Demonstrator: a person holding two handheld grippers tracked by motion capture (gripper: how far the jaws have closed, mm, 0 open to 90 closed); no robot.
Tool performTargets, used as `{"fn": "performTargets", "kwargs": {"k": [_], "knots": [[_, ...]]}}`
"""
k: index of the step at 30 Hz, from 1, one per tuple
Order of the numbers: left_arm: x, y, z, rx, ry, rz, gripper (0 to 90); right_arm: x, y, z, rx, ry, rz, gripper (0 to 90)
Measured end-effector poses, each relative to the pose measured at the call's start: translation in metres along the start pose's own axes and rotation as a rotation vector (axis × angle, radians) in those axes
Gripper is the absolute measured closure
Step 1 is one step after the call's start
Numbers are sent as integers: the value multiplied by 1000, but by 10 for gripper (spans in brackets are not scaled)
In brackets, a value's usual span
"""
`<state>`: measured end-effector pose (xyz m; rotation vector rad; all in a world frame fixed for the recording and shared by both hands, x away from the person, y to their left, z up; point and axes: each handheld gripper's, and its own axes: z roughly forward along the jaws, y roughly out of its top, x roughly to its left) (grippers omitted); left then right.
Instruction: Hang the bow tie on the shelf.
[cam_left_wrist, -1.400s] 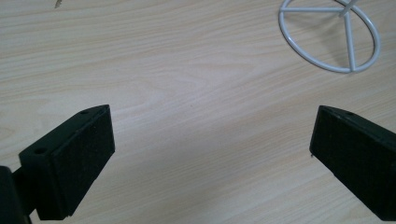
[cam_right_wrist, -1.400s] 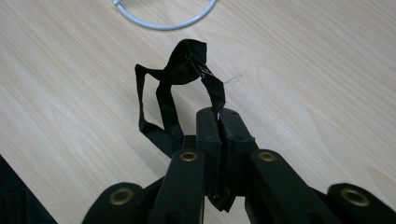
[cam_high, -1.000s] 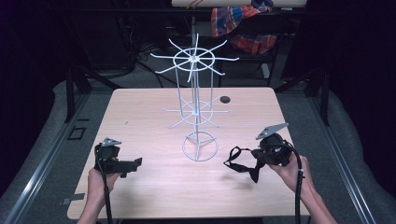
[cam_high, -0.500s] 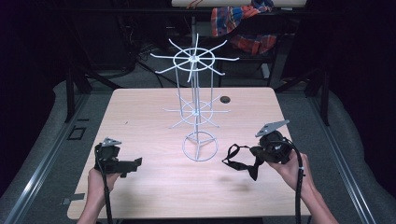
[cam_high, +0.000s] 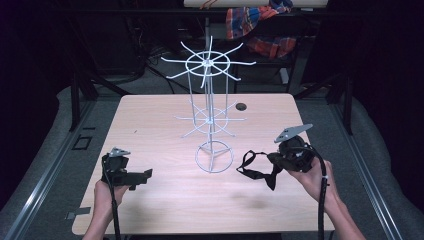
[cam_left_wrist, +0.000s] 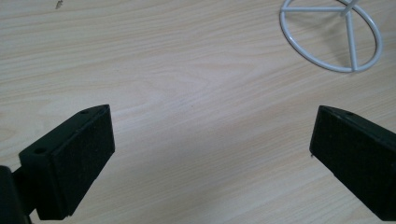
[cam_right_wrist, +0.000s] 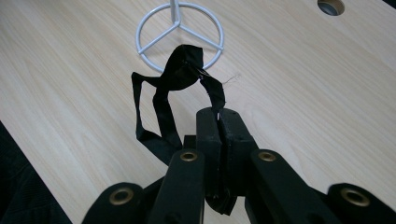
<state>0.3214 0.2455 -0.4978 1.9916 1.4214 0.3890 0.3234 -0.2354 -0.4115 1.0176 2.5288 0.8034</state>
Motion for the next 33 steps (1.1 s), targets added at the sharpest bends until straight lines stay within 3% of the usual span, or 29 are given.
{"fn": "performTargets", "kwargs": {"k": [17, 33], "knots": [[-1, 0, 1, 2, -4, 5, 0, 3, 18, -9, -39, 6, -27, 875], [-1, 1, 1, 8, -5, 9, 0, 14, 30, -20, -84, 22, -59, 876]]}}
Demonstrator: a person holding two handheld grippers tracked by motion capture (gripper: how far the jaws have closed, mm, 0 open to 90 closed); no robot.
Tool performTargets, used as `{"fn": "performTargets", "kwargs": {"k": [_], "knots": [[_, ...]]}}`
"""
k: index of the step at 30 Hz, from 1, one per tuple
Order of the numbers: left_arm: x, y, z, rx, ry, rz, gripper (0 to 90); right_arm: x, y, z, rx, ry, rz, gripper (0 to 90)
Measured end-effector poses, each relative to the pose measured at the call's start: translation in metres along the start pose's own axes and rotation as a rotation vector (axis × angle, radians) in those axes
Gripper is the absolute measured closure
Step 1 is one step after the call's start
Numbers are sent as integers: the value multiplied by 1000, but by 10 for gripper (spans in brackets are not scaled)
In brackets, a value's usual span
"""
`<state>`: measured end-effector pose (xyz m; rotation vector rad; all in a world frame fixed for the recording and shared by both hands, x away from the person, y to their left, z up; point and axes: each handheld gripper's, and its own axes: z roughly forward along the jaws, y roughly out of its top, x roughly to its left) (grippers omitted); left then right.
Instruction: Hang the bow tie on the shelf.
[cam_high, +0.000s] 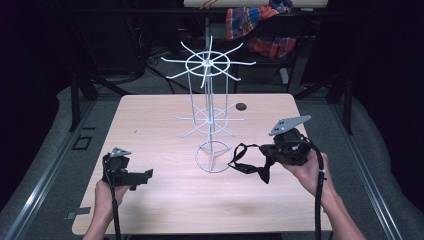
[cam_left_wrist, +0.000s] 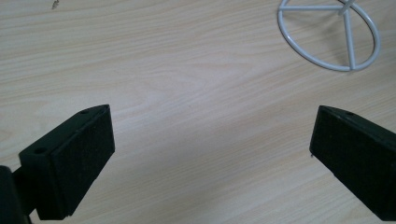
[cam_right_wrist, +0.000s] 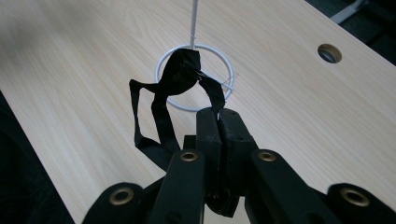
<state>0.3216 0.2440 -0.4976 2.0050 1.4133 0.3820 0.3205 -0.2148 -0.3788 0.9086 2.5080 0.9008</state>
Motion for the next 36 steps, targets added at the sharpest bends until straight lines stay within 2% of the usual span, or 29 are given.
{"fn": "performTargets", "kwargs": {"k": [6, 14, 25, 36], "knots": [[-1, 0, 0, 0, -3, 4, 0, 9, 8, -6, -26, 10, -32, 877], [-1, 0, 1, 2, -2, 4, 0, 15, 16, -10, -58, 23, -42, 878], [-1, 0, 1, 2, -4, 3, 0, 18, 26, -12, -92, 31, -49, 878], [-1, 0, 2, 4, -4, 7, 0, 13, 35, -10, -118, 42, -38, 879]]}}
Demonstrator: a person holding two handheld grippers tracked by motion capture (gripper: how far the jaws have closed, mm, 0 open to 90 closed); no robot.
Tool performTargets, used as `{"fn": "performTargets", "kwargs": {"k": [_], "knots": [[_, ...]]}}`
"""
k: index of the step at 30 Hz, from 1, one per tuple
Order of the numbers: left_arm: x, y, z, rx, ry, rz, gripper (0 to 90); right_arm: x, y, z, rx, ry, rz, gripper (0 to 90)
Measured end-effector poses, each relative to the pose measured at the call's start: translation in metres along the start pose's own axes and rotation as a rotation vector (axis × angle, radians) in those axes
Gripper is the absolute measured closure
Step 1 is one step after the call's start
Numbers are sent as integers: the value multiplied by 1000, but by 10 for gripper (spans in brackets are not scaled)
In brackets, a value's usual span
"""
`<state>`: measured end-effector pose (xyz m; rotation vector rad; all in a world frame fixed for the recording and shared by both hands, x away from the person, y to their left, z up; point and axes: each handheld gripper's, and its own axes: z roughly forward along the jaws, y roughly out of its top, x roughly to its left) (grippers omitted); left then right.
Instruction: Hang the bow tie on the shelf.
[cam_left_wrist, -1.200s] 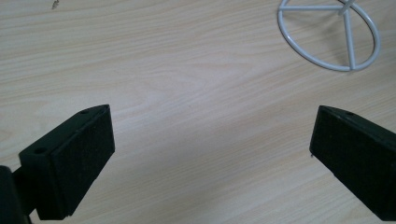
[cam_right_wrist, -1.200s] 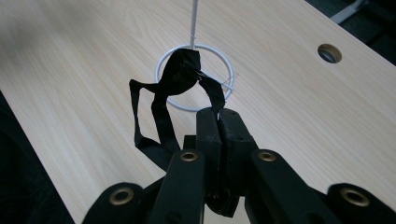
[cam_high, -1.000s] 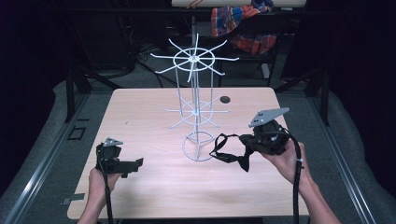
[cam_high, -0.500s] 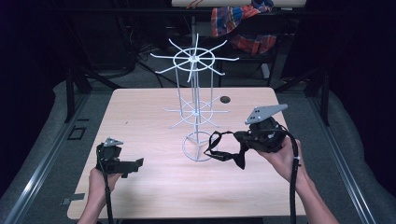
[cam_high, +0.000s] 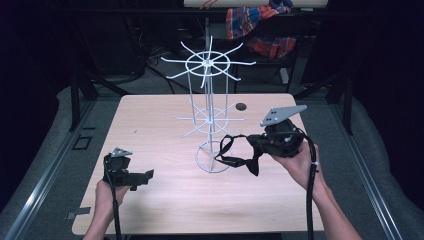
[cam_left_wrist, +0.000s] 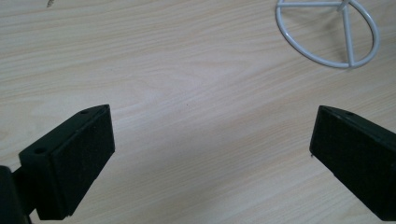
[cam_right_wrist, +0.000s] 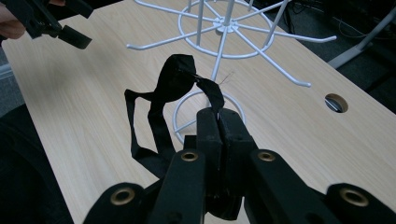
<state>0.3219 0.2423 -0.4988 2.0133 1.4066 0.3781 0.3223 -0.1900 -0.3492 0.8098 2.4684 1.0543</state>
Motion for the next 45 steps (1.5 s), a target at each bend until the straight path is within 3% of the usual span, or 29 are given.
{"fn": "performTargets", "kwargs": {"k": [9, 19, 45], "knots": [[0, 0, 0, 5, 0, 3, 0, -6, 6, 5, -28, -4, 28, 879], [0, 0, 0, 5, 0, 5, 0, -14, 6, 19, -12, -18, 58, 880], [0, 0, -1, 10, -1, 6, 0, -20, -18, 60, 25, 0, 126, 878]]}}
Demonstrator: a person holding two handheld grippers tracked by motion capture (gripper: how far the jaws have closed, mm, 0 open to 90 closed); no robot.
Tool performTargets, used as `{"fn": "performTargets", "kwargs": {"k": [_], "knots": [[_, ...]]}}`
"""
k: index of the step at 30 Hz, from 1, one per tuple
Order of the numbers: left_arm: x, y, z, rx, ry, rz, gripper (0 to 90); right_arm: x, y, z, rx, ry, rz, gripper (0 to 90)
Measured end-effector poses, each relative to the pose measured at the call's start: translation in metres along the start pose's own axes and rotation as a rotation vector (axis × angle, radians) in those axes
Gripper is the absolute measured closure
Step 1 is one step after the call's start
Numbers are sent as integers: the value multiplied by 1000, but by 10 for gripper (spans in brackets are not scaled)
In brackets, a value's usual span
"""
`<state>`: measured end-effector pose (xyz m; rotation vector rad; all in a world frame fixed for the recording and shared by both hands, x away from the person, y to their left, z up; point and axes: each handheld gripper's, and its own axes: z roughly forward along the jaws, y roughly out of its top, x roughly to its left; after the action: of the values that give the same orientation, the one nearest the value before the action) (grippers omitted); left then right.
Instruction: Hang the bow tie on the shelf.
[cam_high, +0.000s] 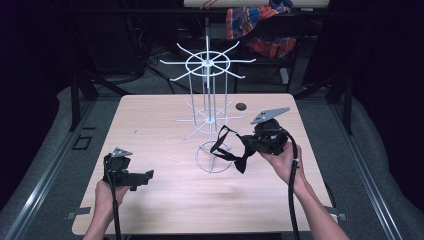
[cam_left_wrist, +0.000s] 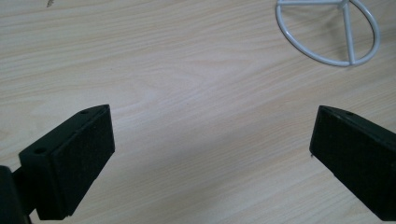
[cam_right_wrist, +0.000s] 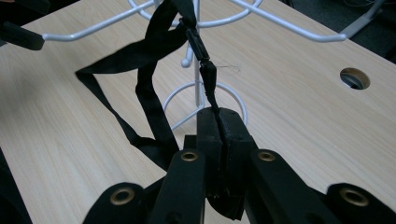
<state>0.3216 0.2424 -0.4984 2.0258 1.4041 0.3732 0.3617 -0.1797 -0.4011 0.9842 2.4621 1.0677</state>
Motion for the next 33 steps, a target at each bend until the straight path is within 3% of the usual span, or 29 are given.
{"fn": "performTargets", "kwargs": {"k": [24, 33], "knots": [[0, 0, 0, 1, -1, 2, 0, 3, -18, 32, 40, 29, 30, 885], [-1, 0, 0, -1, -2, 2, 0, 3, -26, 46, 81, 57, 52, 887]]}}
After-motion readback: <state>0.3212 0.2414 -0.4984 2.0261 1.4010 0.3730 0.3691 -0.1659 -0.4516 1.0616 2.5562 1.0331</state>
